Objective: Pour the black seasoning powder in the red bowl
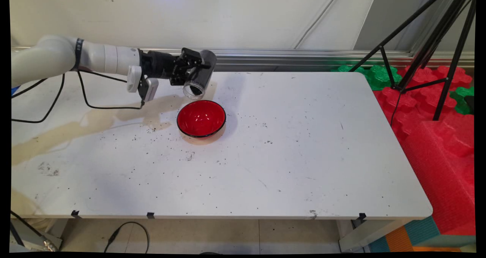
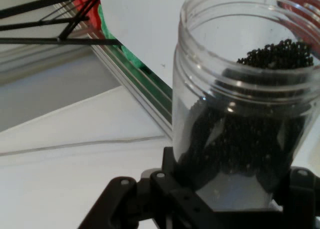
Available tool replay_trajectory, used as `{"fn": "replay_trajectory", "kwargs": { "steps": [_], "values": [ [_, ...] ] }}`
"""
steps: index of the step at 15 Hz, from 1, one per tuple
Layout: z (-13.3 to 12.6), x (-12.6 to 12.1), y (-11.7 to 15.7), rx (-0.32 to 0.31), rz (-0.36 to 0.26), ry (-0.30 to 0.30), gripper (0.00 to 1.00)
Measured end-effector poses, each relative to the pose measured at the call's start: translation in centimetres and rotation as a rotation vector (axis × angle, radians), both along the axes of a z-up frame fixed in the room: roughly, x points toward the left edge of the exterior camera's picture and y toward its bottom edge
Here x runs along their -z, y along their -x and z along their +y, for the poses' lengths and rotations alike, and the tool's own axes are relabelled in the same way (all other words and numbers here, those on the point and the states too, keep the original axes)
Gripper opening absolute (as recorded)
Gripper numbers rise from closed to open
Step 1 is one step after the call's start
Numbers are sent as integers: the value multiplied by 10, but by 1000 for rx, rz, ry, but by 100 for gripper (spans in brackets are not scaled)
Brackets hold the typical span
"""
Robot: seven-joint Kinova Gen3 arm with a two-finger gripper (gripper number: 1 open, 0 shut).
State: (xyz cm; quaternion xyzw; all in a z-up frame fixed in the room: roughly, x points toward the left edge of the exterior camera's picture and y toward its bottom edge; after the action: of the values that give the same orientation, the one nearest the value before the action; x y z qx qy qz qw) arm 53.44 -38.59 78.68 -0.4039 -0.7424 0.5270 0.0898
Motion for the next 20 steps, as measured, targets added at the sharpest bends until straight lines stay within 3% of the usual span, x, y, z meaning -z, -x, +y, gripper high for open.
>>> {"fn": "replay_trajectory", "kwargs": {
  "steps": [8,20],
  "values": [
    [4,-9,1,55,-46,94,0],
    [9,-19,-1,108,-88,179,0]
  ]
}}
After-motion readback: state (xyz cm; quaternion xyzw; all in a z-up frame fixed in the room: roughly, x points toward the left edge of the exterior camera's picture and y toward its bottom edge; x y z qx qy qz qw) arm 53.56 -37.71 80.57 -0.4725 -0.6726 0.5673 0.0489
